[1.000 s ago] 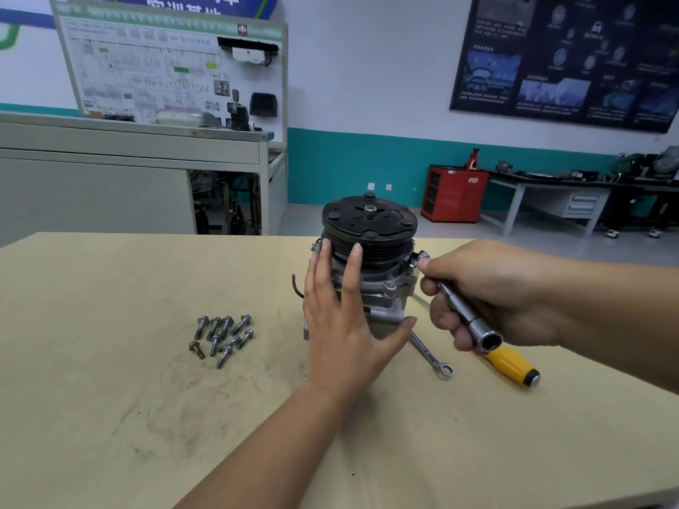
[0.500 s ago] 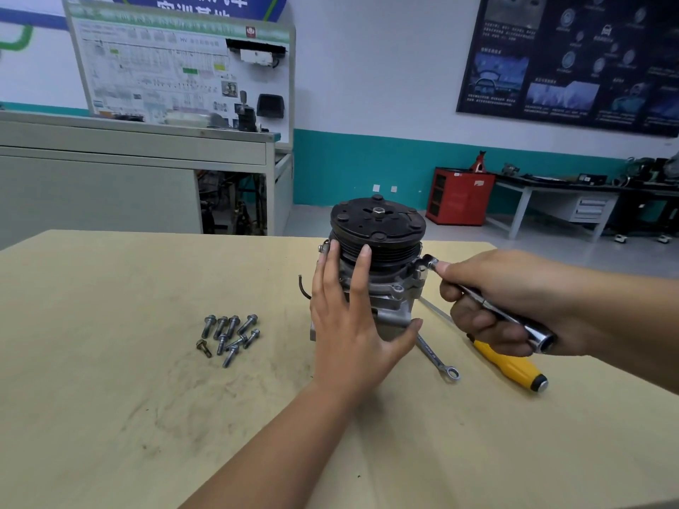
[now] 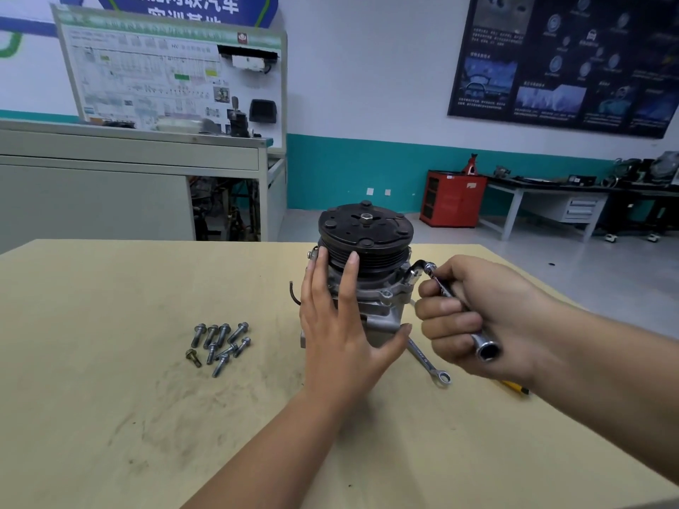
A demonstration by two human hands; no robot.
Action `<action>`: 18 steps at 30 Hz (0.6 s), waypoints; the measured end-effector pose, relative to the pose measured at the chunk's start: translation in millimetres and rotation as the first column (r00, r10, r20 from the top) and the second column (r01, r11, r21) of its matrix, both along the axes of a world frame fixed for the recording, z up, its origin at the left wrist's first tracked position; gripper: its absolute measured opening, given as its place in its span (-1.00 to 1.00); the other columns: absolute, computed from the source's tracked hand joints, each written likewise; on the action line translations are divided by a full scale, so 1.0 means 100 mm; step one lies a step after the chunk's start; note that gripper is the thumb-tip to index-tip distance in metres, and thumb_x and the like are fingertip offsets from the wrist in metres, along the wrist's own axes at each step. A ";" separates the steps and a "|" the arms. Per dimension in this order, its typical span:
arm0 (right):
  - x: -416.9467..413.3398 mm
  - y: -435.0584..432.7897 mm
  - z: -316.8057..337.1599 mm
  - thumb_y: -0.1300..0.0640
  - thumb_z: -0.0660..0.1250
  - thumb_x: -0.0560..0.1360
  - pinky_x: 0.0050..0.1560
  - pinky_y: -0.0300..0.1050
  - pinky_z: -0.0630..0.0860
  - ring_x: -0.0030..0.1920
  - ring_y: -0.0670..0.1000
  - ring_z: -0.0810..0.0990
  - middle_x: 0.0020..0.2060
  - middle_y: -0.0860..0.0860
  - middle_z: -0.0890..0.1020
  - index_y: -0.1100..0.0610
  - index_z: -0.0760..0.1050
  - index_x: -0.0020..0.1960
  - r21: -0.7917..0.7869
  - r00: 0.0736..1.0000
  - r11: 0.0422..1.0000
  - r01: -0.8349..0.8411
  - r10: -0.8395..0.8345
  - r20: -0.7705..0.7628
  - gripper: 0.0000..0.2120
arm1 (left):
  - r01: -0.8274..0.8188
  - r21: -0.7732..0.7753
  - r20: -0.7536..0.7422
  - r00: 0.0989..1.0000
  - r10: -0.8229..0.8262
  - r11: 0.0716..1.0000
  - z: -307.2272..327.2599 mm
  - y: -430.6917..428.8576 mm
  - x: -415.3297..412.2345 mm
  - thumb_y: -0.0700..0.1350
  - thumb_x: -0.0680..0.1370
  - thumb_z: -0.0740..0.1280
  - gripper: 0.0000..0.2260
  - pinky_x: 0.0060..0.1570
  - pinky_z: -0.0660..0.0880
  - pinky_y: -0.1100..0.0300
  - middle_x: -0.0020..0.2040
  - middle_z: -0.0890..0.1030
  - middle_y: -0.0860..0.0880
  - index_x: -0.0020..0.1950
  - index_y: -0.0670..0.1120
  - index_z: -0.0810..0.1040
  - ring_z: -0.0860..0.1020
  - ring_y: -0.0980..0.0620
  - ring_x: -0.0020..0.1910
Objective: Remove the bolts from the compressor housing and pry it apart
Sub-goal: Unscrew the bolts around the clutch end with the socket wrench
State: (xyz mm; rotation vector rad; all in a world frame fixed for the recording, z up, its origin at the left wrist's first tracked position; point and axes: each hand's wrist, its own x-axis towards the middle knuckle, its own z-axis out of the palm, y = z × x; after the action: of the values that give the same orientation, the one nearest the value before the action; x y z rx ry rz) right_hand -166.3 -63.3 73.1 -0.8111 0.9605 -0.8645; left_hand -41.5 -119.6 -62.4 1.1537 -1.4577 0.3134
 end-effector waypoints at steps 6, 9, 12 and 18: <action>0.14 0.02 -0.05 0.18 -0.01 0.61 -0.73 -0.42 0.13 -0.74 -0.15 0.17 -0.61 -0.03 0.22 0.14 0.25 -0.31 0.077 0.914 0.995 0.069 -0.094 0.394 -0.69 | 0.019 -0.022 -0.023 1.000 -0.020 1.000 0.00 -0.01 -0.01 0.29 0.37 0.31 -0.18 0.48 -0.01 0.06 0.52 0.06 -0.08 0.50 0.06 0.00 0.11 -0.20 0.50; 0.21 0.02 -0.06 0.17 0.00 0.62 -0.74 -0.41 0.15 -0.75 -0.15 0.19 -0.61 -0.03 0.23 0.14 0.25 -0.33 0.111 0.831 0.991 0.074 -0.123 0.542 -0.65 | 0.037 -0.042 -0.041 0.998 -0.039 0.998 -0.01 -0.02 -0.02 0.28 0.39 0.28 -0.21 0.49 -0.01 0.08 0.52 0.07 -0.09 0.50 0.07 0.01 0.12 -0.19 0.50; 0.24 0.01 -0.09 0.15 0.02 0.64 -0.73 -0.41 0.16 -0.74 -0.15 0.20 -0.62 -0.03 0.24 0.14 0.25 -0.33 0.126 0.806 0.989 0.083 -0.141 0.575 -0.64 | 0.056 -0.055 -0.057 0.997 -0.059 0.997 -0.01 -0.02 -0.03 0.29 0.47 0.20 -0.30 0.45 0.07 -0.04 0.52 0.09 -0.12 0.50 0.06 0.01 0.11 -0.17 0.50; 0.13 0.02 -0.10 0.03 0.06 0.64 -0.74 -0.42 0.17 -0.74 -0.15 0.22 -0.62 -0.03 0.25 0.16 0.30 -0.30 0.156 0.880 0.987 0.049 -0.117 0.461 -0.63 | 0.045 -0.054 -0.046 0.998 -0.048 0.998 0.03 0.01 -0.03 0.35 0.50 0.16 -0.31 0.45 0.10 -0.05 0.49 0.14 -0.20 0.48 0.02 0.06 0.17 -0.24 0.47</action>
State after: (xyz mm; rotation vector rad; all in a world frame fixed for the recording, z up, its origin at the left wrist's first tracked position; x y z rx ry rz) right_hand -153.5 -61.2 62.8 -0.4088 0.6171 -0.9989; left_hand -44.6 -118.2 -59.4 1.0768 -1.4250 0.2890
